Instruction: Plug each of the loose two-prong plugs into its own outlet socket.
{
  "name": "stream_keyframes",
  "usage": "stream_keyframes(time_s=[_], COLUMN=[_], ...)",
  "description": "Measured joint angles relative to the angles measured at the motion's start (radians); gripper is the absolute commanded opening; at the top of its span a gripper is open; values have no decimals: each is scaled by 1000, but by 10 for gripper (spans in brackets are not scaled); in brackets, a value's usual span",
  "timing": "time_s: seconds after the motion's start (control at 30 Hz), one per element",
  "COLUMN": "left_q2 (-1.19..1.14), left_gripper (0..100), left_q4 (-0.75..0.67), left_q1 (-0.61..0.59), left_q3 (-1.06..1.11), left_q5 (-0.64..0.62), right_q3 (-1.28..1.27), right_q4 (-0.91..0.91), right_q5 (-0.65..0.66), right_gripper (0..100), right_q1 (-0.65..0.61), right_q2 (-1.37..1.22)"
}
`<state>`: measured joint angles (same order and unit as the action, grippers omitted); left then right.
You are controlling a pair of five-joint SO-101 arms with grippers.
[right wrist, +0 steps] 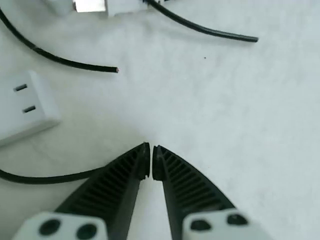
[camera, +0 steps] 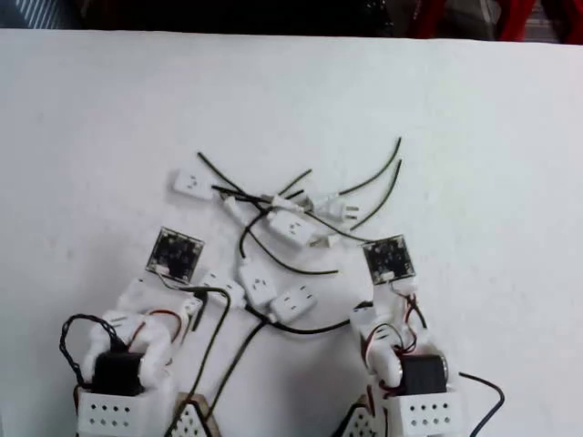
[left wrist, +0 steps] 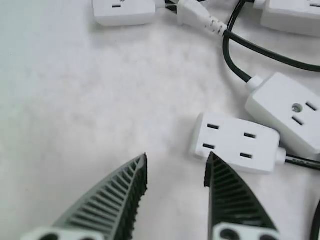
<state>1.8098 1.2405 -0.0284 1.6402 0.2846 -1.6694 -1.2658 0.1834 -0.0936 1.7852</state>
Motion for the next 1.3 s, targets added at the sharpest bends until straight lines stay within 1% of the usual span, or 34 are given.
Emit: stream_keyframes(time_s=[0.17,0.33,0.47,0.63,0.7,0.8,0.87,0.93,1.07,1.3], left_q2=[0,0,0,0,0,0,0,0,0,0], left_gripper=[196,195,195,195,195,197,199,199,199,199], left_q4=[0,0,0,0,0,0,0,0,0,0], left_q1=[-9,-54,-75,-78,-78,-78,-78,-78,-78,-78], left_q3=[0,0,0,0,0,0,0,0,0,0], left_q5=[0,0,0,0,0,0,0,0,0,0], right_q3=[126,319,399,508,566,660,720,778,879,1014], right_q4=[32,54,106,233,272,296,301,302,307,307], right_q5=[-9,-130,-209,-330,-381,-473,-551,-611,-689,-799], right_gripper=[16,16,18,33,93,209,245,247,247,247], right_q1=[26,25,-64,-138,-167,-204,-219,-235,-269,-270], right_q2=[0,3,-106,-420,-571,-796,-939,-1073,-1295,-1577])
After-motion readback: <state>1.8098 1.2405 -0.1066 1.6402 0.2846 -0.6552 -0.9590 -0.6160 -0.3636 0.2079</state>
